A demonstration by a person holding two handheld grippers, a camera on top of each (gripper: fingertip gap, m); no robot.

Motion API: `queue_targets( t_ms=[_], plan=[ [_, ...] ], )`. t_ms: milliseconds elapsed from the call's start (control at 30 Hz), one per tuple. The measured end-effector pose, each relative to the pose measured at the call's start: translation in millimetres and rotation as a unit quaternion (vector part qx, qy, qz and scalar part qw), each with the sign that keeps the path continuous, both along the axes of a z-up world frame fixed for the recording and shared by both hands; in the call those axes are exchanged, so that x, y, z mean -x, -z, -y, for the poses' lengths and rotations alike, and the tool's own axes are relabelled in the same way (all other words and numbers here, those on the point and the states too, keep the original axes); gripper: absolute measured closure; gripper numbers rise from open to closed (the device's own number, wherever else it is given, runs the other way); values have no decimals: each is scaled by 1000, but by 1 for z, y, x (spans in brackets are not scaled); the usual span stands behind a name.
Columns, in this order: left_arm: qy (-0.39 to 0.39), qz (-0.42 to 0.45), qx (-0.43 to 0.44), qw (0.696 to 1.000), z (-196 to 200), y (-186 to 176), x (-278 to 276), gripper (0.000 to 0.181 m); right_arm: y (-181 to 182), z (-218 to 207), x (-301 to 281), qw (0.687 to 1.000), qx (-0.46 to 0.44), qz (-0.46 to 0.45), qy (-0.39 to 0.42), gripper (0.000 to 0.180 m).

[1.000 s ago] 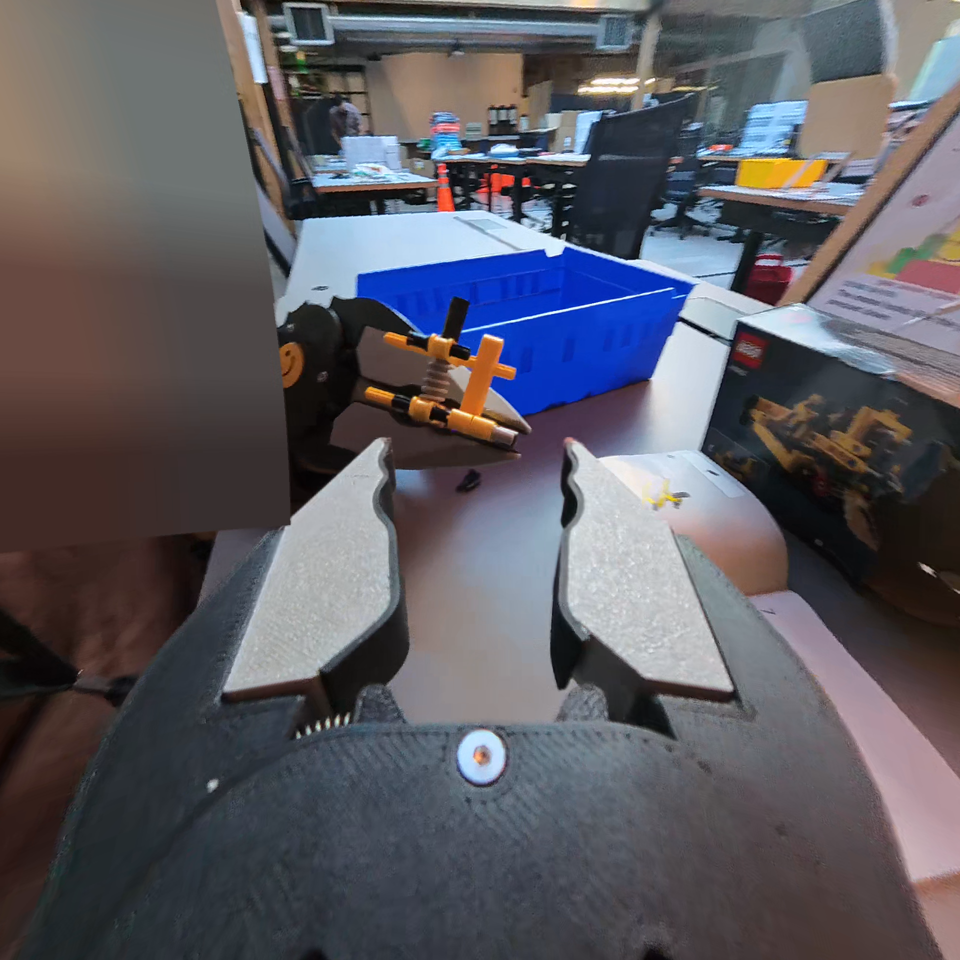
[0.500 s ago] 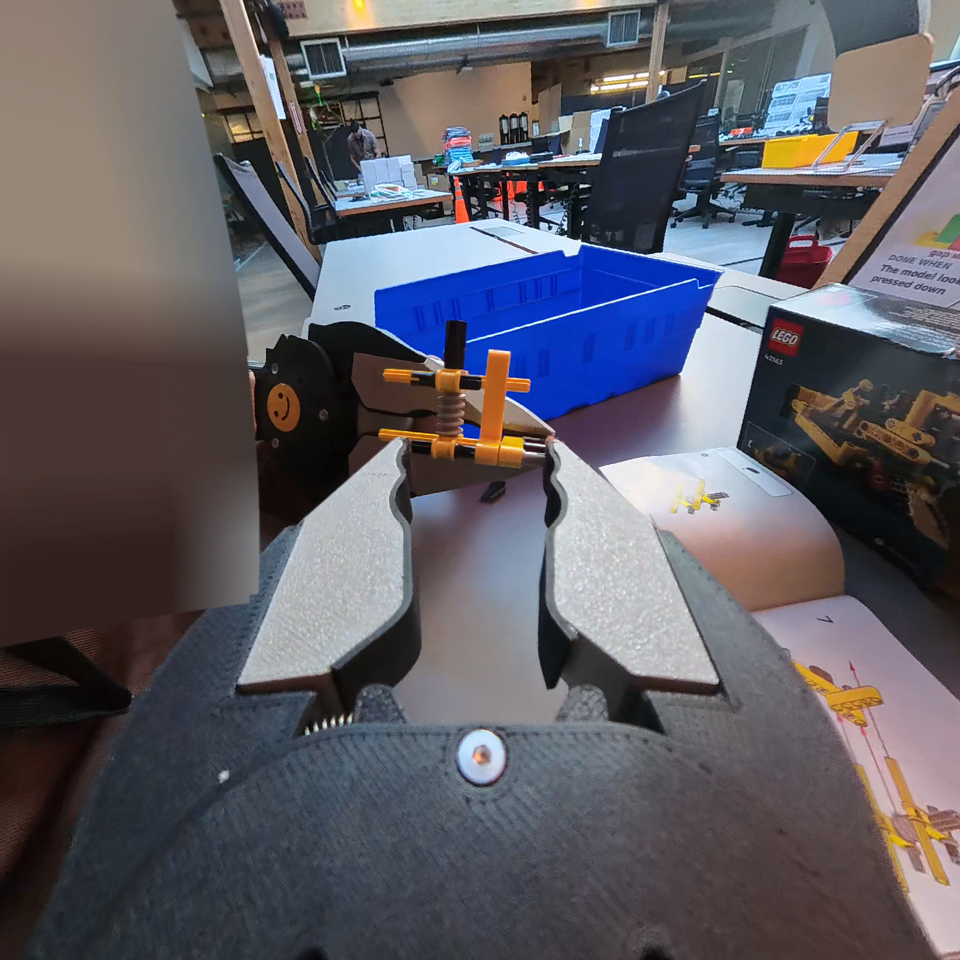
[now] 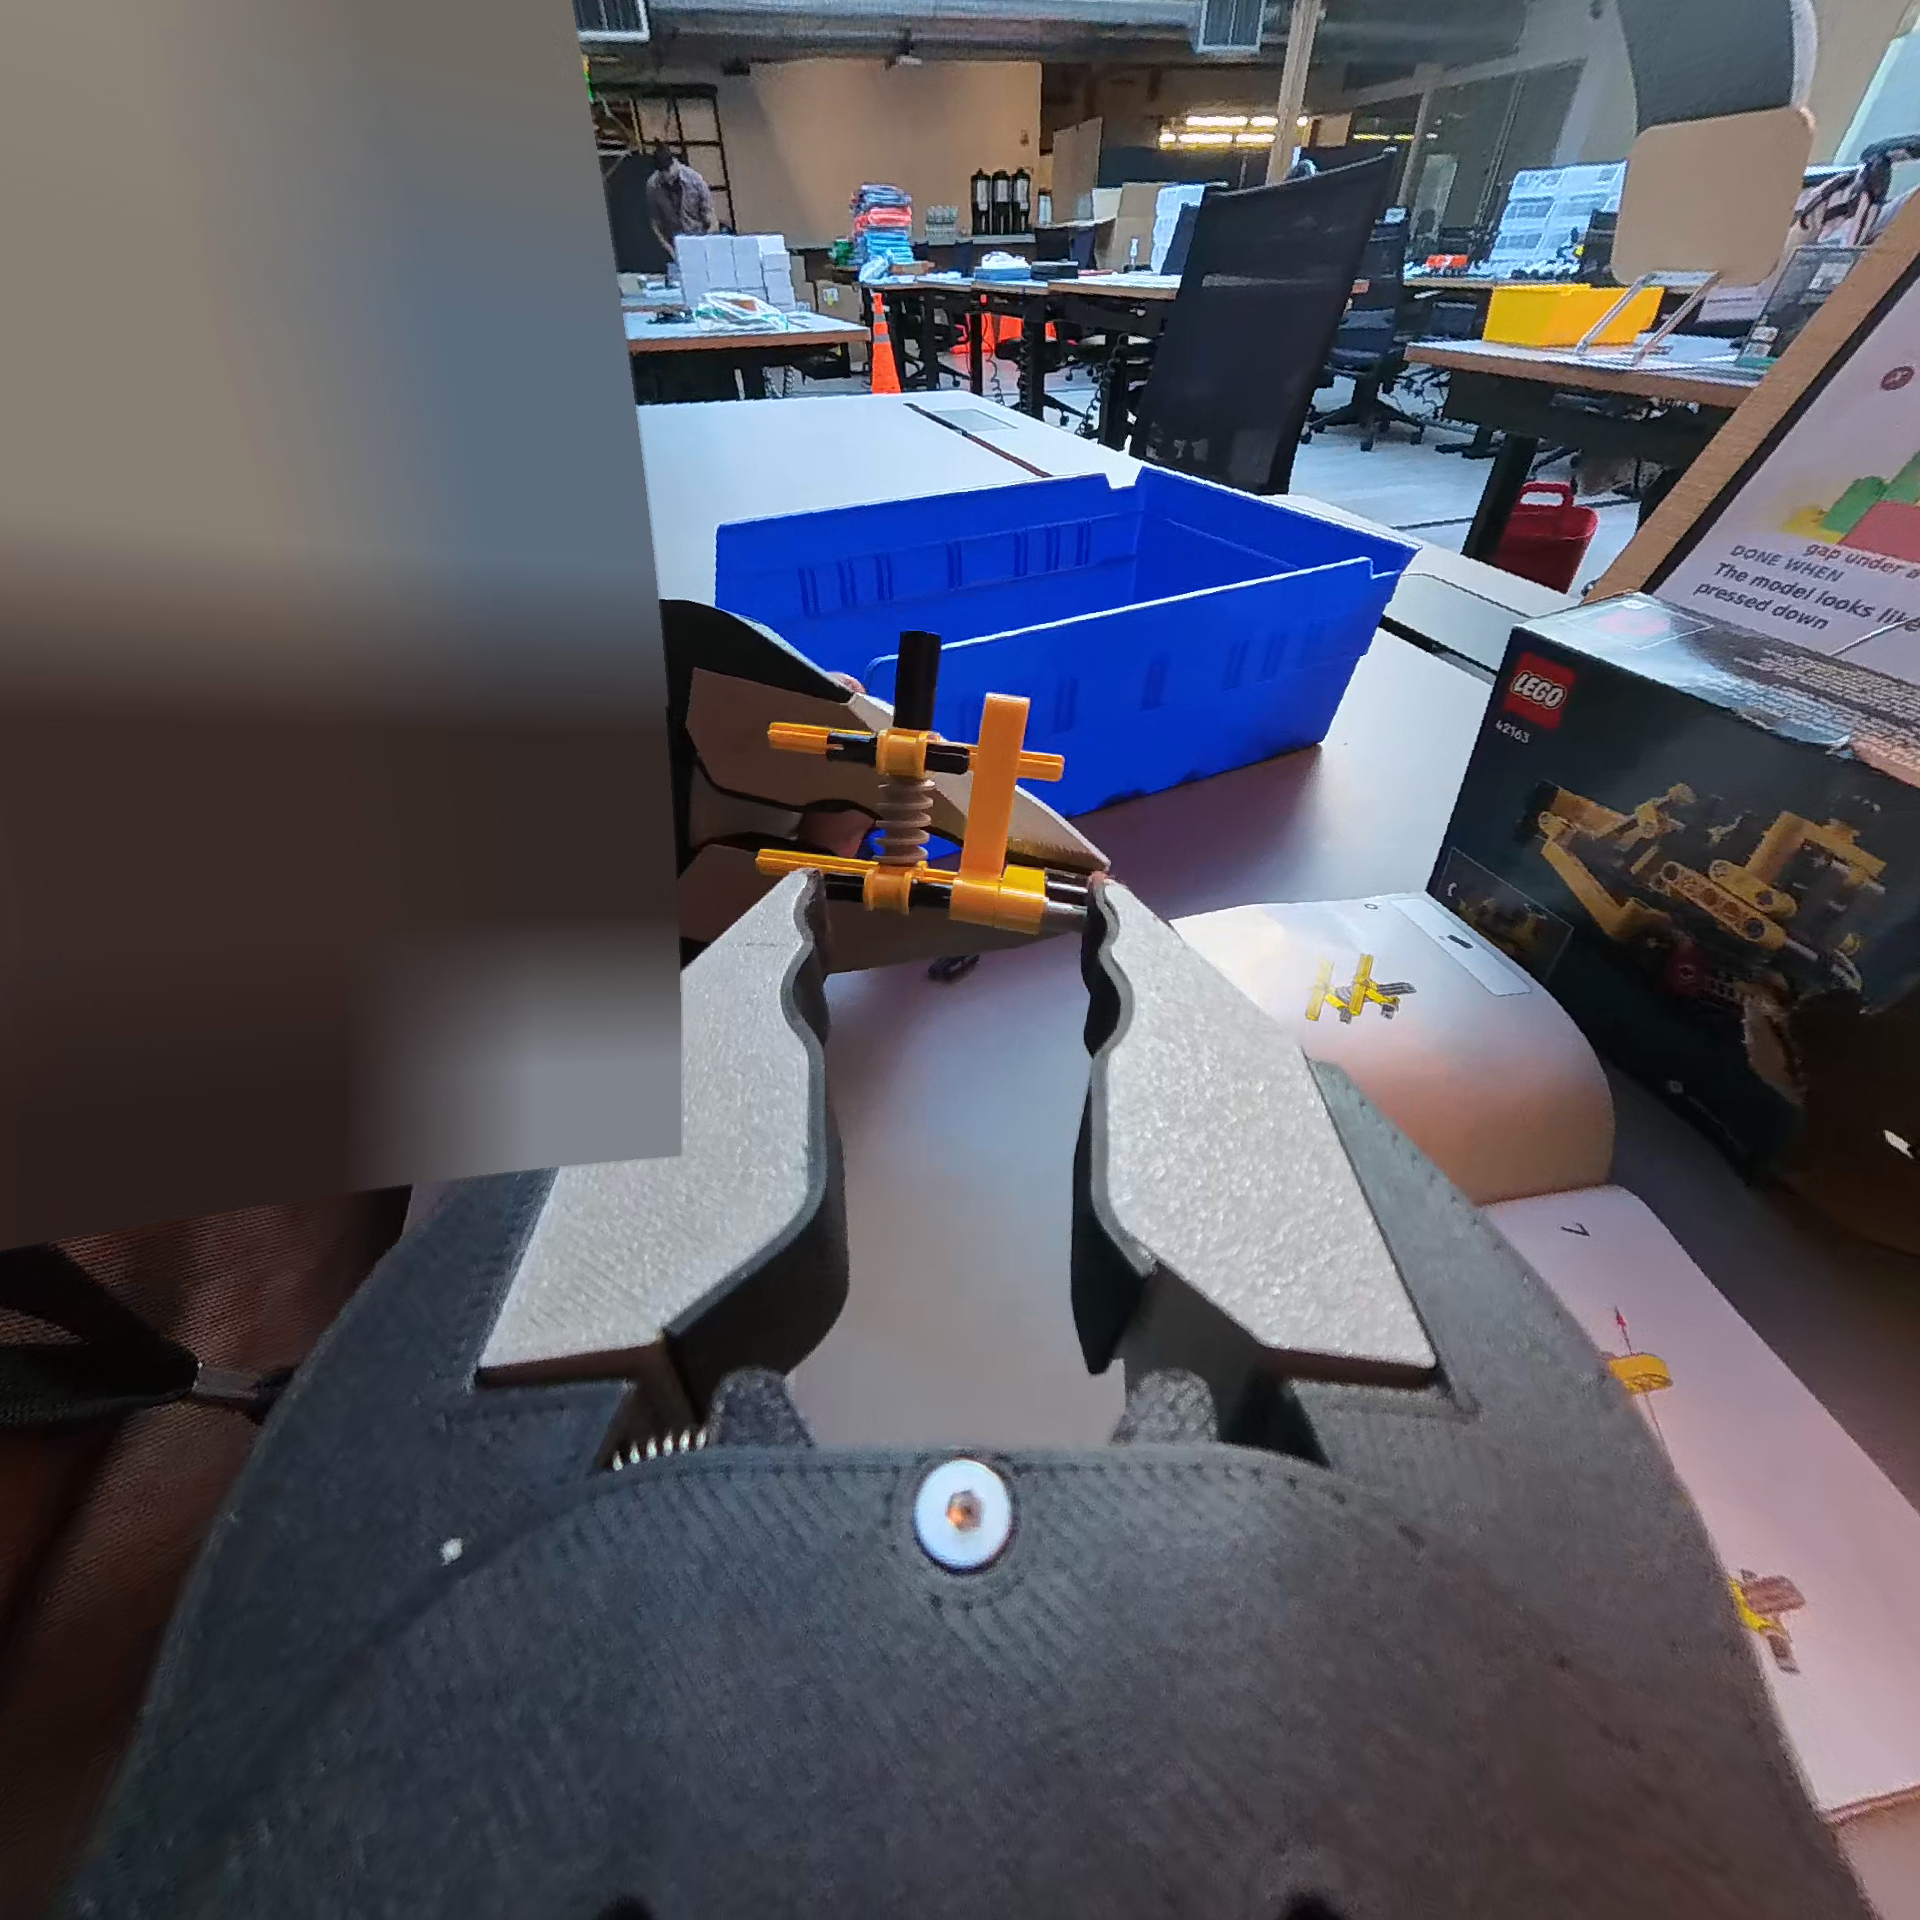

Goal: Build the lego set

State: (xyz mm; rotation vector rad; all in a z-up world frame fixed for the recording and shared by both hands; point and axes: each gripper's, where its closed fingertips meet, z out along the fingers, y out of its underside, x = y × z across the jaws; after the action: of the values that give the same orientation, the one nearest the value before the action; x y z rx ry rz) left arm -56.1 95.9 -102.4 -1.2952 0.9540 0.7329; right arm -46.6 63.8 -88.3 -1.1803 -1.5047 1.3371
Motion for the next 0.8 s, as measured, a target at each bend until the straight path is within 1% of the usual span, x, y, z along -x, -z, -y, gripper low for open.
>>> queue_targets(
  t_ms=[100, 333, 567, 667, 800],
  plan=[
    [-16, -12, 0, 1000, 0, 0, 2, 176, 0, 0, 1, 1000, 14, -4, -1, 133],
    [-24, 18, 49, 998, -4, 13, 3, 176, 7, -7, 2, 995, 101, 12, -25, 133],
    [-40, 53, 114, 991, -5, 29, 4, 176, 18, -14, 7, 997, 76, 30, 0, 126],
    [-39, 71, 139, 987, -5, 35, 5, 176, 21, -16, 7, 997, 74, 35, 3, 128],
    [-37, 97, 148, 983, -4, 35, 6, 176, 22, -16, 8, 996, 75, 38, 2, 129]
  ],
)
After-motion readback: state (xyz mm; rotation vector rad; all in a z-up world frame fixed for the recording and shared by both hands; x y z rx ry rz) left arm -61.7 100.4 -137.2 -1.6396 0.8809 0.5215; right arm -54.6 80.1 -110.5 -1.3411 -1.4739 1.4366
